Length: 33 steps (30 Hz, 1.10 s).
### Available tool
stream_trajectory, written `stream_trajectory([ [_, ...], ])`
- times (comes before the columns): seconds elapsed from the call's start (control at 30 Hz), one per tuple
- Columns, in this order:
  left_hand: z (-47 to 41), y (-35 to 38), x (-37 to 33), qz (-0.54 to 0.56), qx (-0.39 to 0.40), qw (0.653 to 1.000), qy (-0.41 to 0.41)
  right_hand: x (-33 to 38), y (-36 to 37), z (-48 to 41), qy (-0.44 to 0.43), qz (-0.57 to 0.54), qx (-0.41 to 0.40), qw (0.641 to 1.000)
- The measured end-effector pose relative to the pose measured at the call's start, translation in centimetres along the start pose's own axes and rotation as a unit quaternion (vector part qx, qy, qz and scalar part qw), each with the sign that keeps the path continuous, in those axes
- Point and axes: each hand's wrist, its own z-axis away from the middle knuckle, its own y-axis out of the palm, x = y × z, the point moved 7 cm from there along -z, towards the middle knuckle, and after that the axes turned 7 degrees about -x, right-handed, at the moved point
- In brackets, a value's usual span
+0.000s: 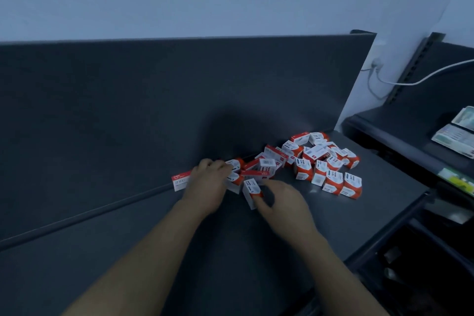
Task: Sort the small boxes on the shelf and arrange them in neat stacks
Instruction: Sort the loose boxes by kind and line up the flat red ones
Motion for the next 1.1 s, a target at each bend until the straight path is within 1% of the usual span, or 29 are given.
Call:
stream_trajectory([
  [0.07,0.1,-0.3,-0.2,-0.008,-0.02,1.0,-0.001,-0.3,0.6,-0.5,-0.004,-0.018,0.022,1.0],
  [0.17,1.1,-0.5,0.1,0.013,-0.03,0.999,-0.036,-0.7,1.6,-0.9,-0.01,-0.024,0.049,0.998],
  [0.3,3.7,-1.8,0.6,0.123,-0.05,0.985,-0.107,-0.9,2.7,-1.2,-0.01,-0.029,0.058,0.998],
  [0.37,5.5,-2.7,1.2,0.175,-0.065,0.971,-0.15,-0.8,3.1,-1.2,-0.008,-0.044,0.066,0.997],
  [0.5,9.7,-4.4,2.8,0.253,-0.107,0.933,-0.232,1.5,3.7,-0.8,-0.041,-0.132,0.059,0.989],
  [0.6,12.9,-6.4,3.9,0.299,-0.157,0.903,-0.267,4.1,4.6,-0.2,-0.072,-0.188,0.058,0.978],
  [0.7,16.1,-8.1,5.5,0.329,-0.19,0.875,-0.299,7.4,6.1,0.5,-0.119,-0.198,0.076,0.97],
  [0.77,18.5,-9.3,6.8,0.323,-0.213,0.867,-0.315,9.8,7.1,1.2,-0.143,-0.203,0.098,0.964],
  [0.83,21.1,-10.8,8.0,0.294,-0.234,0.866,-0.331,12.4,7.8,2.2,-0.165,-0.234,0.114,0.951],
  [0.93,25.3,-13.4,9.7,0.261,-0.27,0.851,-0.367,16.6,8.7,4.5,-0.198,-0.313,0.141,0.918],
  [1.0,28.3,-15.2,10.7,0.236,-0.288,0.846,-0.382,19.6,9.5,6.1,-0.198,-0.344,0.165,0.903],
  [1.1,33.4,-18.1,12.4,0.195,-0.314,0.841,-0.395,24.4,10.7,9.0,-0.189,-0.36,0.199,0.892],
])
